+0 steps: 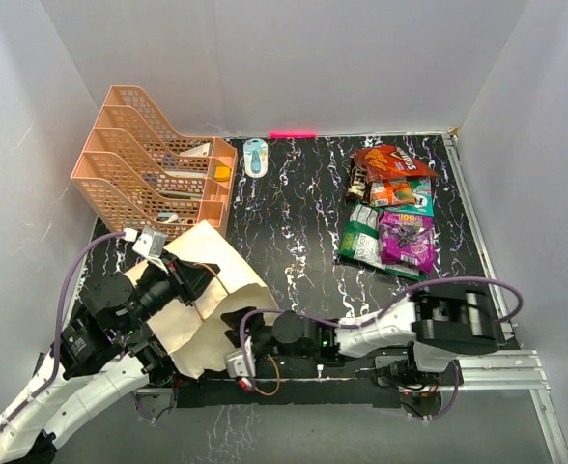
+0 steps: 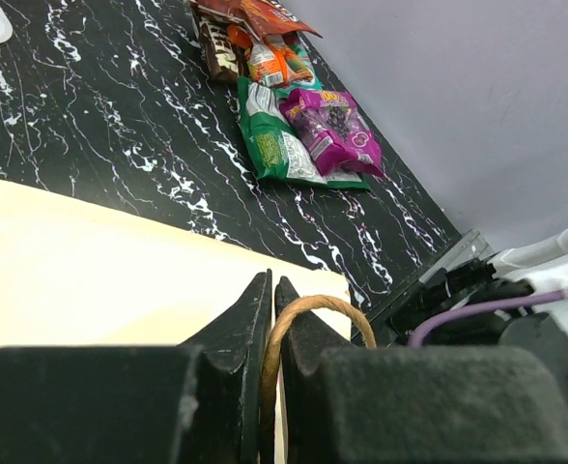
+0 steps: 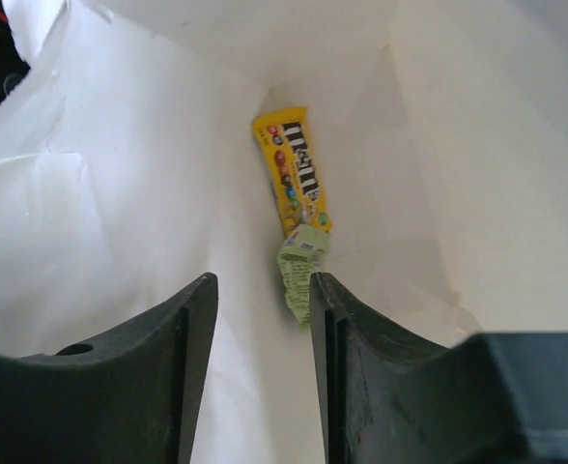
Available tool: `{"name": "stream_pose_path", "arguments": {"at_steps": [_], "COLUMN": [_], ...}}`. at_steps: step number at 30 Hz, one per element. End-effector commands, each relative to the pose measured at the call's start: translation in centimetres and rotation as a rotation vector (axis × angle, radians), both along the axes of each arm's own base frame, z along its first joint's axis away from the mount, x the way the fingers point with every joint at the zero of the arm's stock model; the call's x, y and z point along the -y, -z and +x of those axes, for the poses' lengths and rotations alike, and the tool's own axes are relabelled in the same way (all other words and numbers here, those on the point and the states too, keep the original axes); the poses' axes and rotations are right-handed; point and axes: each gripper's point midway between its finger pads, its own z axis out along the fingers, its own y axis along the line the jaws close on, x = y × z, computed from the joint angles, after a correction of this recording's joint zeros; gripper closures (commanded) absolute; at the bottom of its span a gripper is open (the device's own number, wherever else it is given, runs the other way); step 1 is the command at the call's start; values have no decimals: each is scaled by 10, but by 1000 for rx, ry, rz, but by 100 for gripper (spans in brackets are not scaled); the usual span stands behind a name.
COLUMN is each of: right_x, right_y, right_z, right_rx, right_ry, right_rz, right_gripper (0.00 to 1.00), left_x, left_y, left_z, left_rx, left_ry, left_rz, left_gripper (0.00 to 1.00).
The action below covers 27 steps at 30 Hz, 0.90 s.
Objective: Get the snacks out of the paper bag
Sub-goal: Take out the snack from the paper bag.
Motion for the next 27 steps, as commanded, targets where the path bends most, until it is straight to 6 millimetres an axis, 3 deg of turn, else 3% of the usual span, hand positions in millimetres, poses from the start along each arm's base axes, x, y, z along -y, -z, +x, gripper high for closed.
{"name": "stream_pose_path", "arguments": {"at_steps": [1, 5, 9, 20, 27], "right_x": [-30, -50, -66, -92, -106], "right_y": [-6, -14, -4, 31, 42], "right_z": [17, 44, 62, 93, 113], "right_rx": [134, 228, 221, 215, 147], "right_ry": [69, 202, 203, 208, 247], "right_rz": [42, 146, 133, 80, 107], "right_gripper": [57, 64, 66, 52, 43], "left_x": [3, 2, 3, 1, -1], "left_y": [-18, -23, -24, -41, -48], "left_z": [-1, -5, -10, -19, -21], "left_rx": [40, 53, 57, 97, 117], "left_ry": [17, 35, 65, 92, 101], "left_rz": [-34, -23, -18, -42, -37], "left_gripper": [96, 96, 96, 96, 96]}}
